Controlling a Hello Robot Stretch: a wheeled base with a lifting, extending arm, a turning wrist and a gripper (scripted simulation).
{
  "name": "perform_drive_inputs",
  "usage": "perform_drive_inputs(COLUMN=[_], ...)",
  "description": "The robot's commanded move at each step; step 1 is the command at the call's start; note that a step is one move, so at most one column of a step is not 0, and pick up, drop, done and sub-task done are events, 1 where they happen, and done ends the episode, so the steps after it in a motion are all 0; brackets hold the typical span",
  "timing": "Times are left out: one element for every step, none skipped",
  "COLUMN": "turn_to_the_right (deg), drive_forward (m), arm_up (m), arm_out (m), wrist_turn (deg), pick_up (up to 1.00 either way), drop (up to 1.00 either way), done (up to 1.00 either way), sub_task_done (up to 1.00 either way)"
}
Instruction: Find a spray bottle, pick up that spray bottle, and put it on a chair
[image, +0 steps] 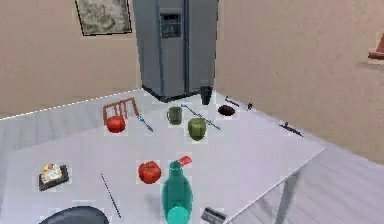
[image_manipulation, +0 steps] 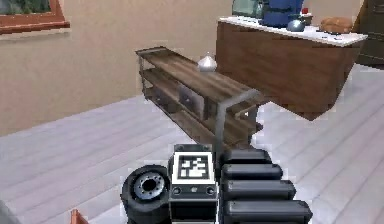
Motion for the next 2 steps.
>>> perform_drive_inputs(turn_to_the_right=[-45.0,0.0], drive_forward=[0.0,0.0], arm_up=[0.0,0.0], arm_out=[0.0,0.28], wrist_turn=[0.0,0.0], pick_up=[0.0,0.0], drop=[0.0,0.0], done=[0.0,0.0], sub_task_done=[0.0,0.0])
